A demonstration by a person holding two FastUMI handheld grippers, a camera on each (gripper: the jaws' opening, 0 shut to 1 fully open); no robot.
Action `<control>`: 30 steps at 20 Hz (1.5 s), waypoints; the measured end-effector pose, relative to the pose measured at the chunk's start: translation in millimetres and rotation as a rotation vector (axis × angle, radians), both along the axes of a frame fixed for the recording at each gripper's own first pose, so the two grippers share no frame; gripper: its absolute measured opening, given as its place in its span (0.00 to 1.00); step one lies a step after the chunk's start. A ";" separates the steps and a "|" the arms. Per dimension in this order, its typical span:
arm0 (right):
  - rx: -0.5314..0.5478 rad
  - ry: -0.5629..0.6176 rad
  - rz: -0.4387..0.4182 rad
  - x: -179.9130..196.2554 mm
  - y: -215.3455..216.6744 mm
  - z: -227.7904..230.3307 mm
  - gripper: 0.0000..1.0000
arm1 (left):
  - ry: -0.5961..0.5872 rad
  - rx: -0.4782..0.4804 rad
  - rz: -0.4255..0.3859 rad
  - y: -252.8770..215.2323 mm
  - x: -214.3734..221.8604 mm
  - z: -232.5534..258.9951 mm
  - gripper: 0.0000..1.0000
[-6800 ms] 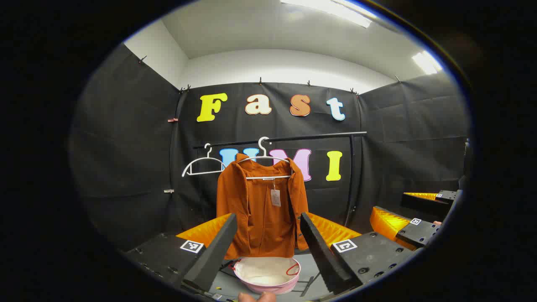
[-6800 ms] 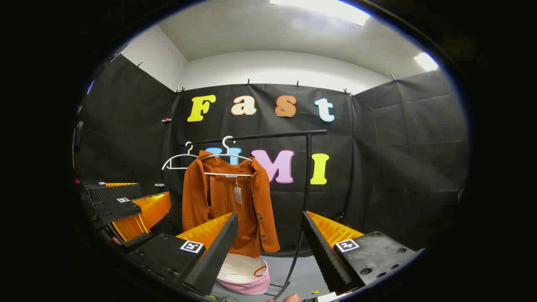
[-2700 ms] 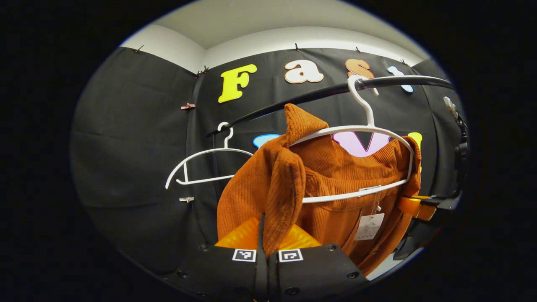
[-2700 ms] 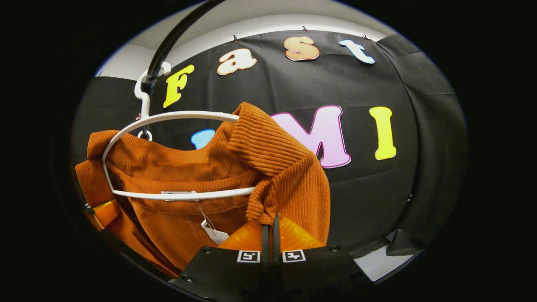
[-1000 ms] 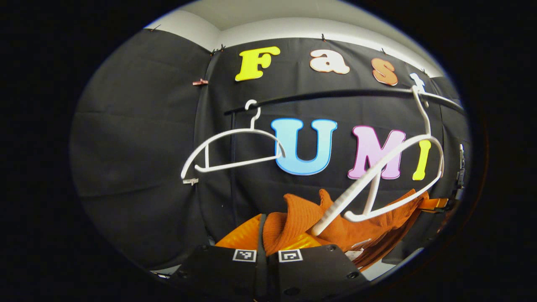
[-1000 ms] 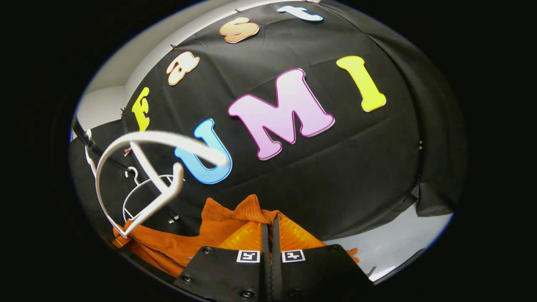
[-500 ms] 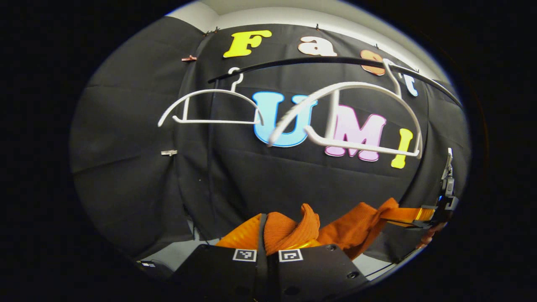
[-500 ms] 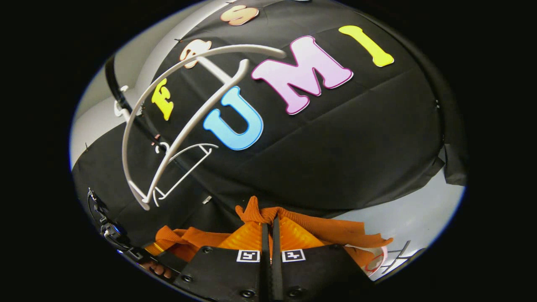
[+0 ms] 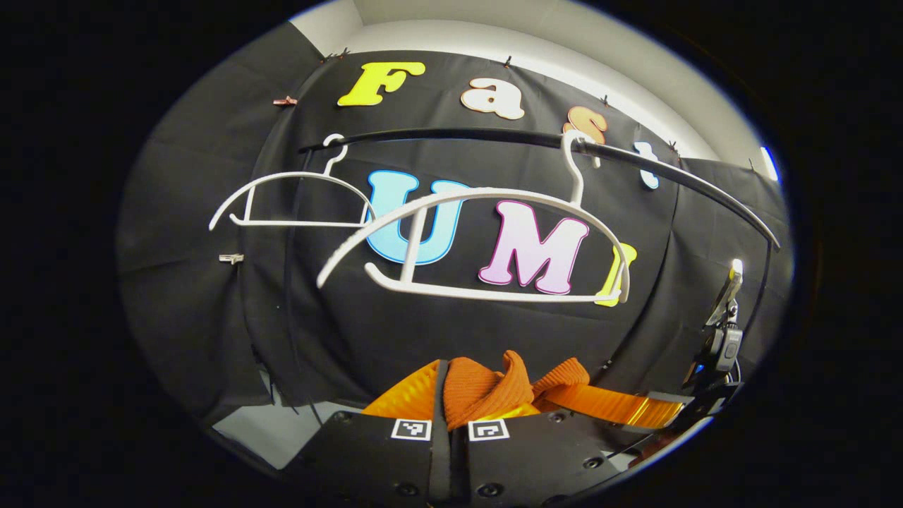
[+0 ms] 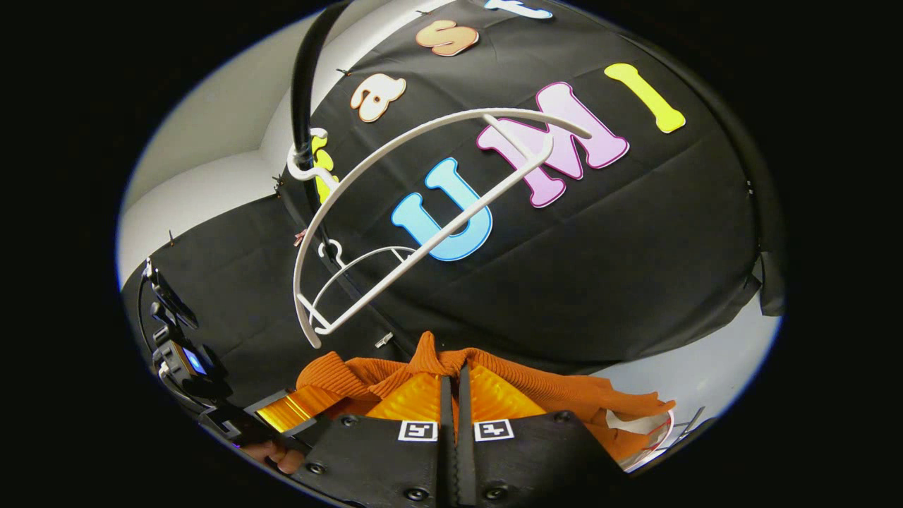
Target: Grasp the clothes on the hanger with both hands and then place them into the laundry hamper below.
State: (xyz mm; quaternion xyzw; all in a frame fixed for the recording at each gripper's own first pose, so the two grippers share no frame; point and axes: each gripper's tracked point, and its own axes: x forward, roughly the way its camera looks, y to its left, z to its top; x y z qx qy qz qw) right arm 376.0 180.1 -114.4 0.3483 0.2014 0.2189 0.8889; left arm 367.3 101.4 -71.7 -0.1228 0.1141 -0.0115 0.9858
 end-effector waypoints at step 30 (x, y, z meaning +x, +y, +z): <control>-0.487 0.531 0.029 -73.3 -41.0 -338.7 0.05 | 0.582 0.151 -0.045 2.8 -11.0 -311.5 0.05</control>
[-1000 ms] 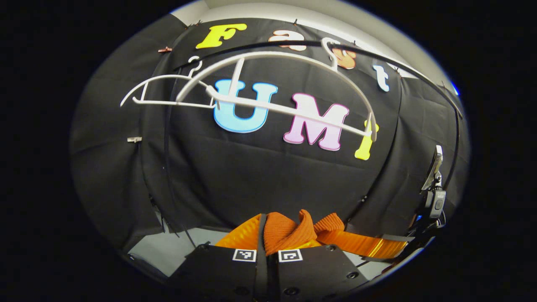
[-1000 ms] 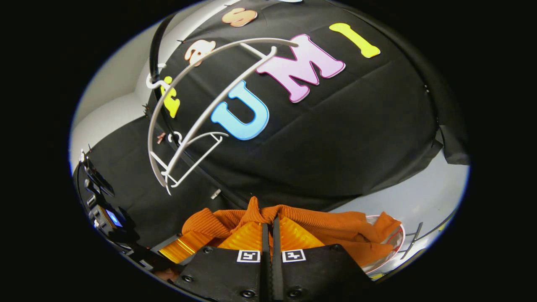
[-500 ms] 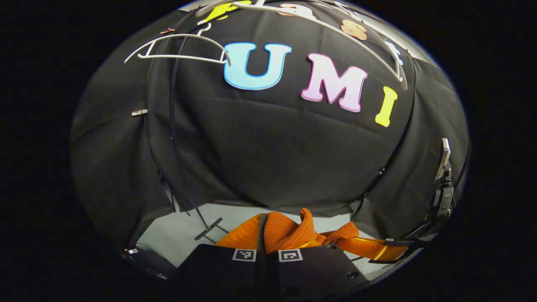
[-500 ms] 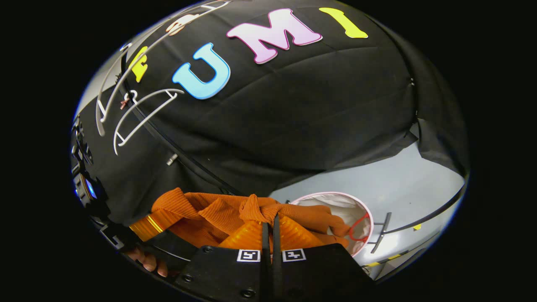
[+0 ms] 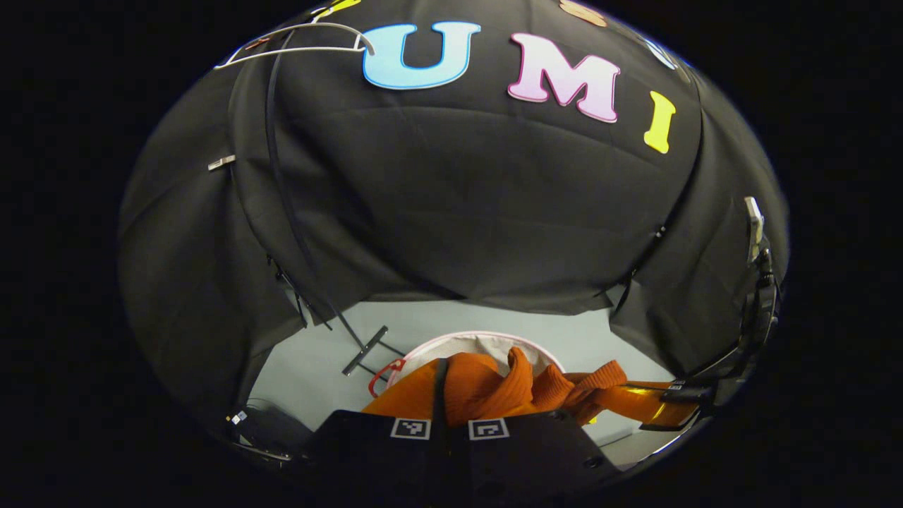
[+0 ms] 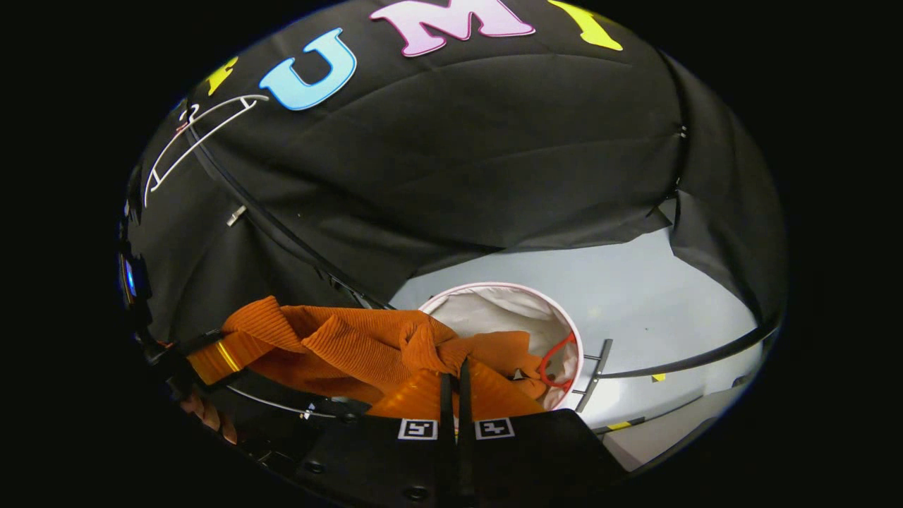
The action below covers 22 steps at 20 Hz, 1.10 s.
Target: Grasp the clothes on the hanger with both hands and then place them into the laundry hamper below.
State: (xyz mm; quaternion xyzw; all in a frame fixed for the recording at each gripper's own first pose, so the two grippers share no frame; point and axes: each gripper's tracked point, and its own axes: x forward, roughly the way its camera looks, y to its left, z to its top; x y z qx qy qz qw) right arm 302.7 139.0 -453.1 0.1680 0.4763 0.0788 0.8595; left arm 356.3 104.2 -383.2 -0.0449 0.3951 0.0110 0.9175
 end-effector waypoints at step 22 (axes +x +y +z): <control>-0.072 -0.039 -0.102 -25.2 -12.1 53.6 0.96 | 0.010 -0.008 0.050 20.8 -57.4 30.2 0.95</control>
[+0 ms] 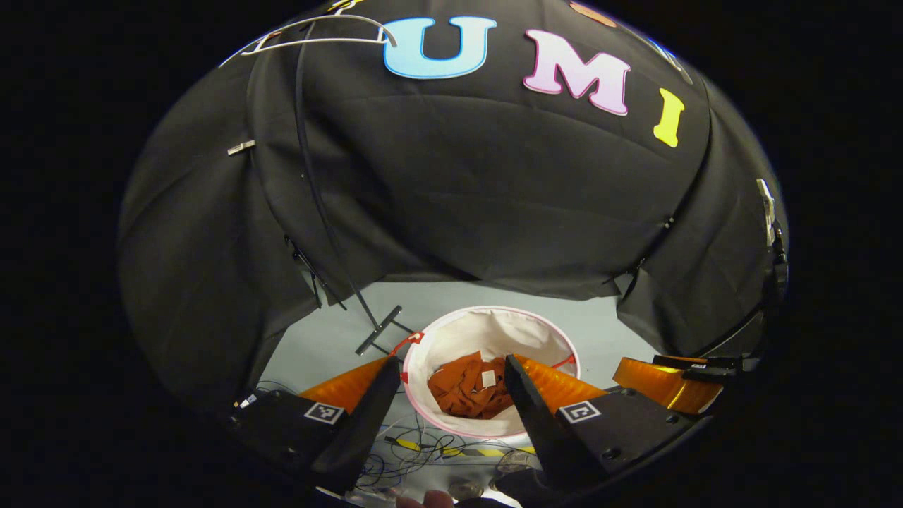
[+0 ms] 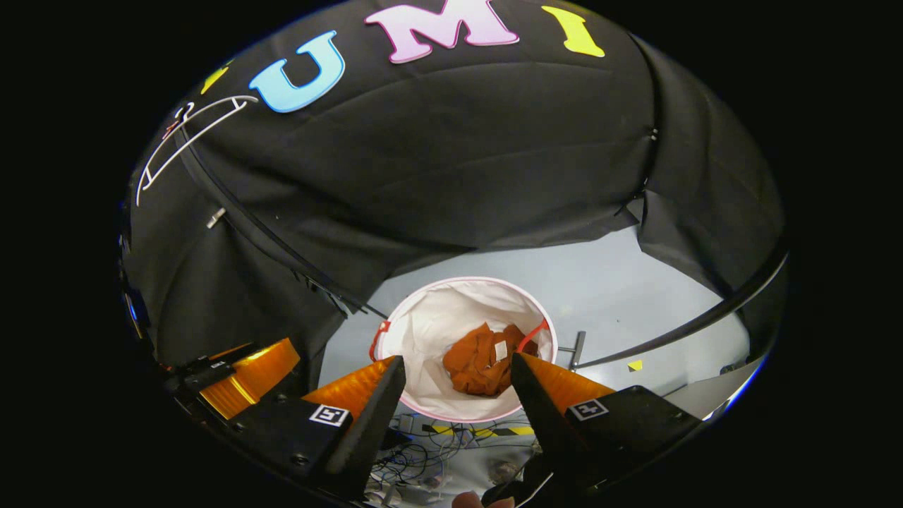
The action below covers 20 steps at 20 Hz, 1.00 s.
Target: Grasp the clothes on the hanger with both hands and then place them into the laundry hamper below.
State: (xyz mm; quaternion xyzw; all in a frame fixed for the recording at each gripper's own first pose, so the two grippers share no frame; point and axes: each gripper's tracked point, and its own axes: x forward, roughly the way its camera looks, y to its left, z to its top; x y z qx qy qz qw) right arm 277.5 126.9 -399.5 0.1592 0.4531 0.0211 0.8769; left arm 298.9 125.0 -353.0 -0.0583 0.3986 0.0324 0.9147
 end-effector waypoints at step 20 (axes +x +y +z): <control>-0.093 -0.630 -0.002 -65.9 -12.1 283.3 0.99 | -0.657 0.108 0.039 23.0 -119.7 294.6 0.96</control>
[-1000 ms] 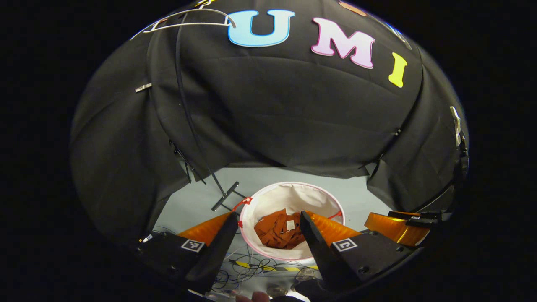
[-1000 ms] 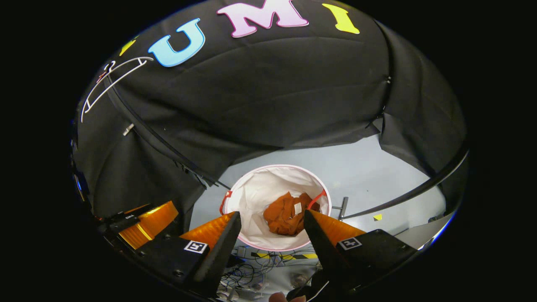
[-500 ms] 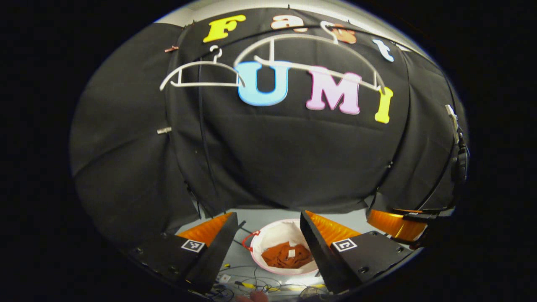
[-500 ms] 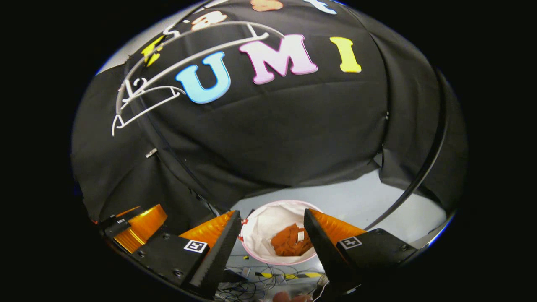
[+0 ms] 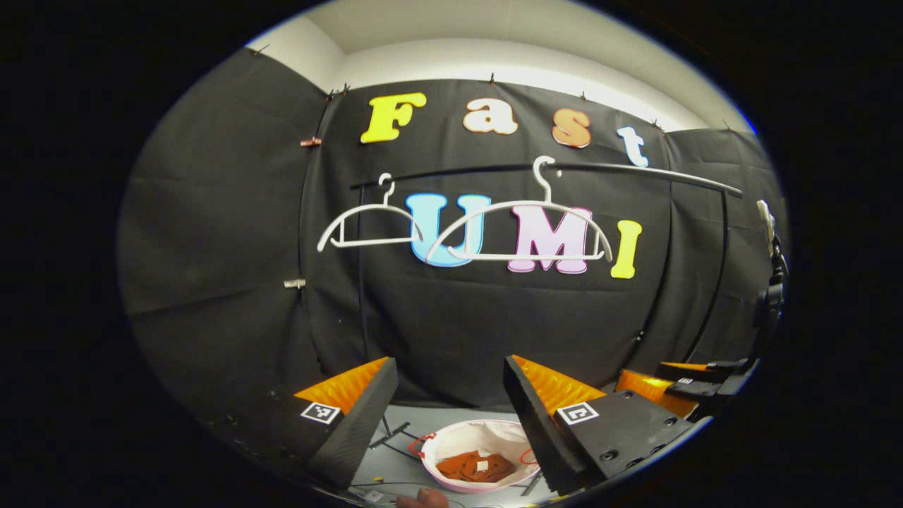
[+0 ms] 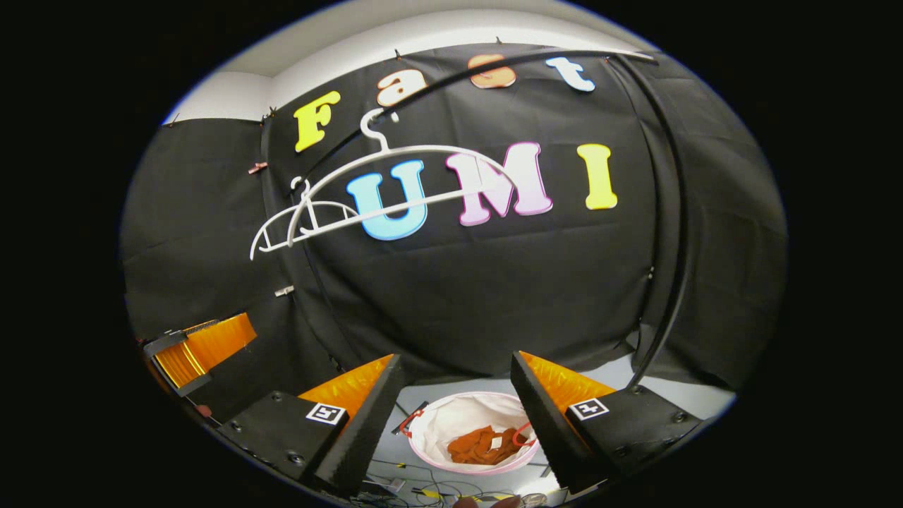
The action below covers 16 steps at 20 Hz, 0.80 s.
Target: Grasp the clothes on the hanger with both hands and then place them into the laundry hamper below.
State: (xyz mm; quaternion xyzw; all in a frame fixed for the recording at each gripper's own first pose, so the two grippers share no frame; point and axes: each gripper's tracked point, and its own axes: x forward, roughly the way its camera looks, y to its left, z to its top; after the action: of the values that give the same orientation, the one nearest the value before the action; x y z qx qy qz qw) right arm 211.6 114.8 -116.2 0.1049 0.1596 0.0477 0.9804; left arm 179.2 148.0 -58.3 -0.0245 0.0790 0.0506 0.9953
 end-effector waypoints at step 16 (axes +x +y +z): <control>-0.160 -0.287 -0.076 -107.0 -41.2 114.6 0.99 | -0.159 0.121 -0.083 -37.8 -101.7 69.3 0.93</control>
State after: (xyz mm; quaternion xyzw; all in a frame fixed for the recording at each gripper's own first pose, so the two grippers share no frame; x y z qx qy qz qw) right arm 104.6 73.6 -1.6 0.0248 0.0172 0.0121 0.9995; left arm 77.5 110.2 11.0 0.0352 -0.0024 0.0121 0.9993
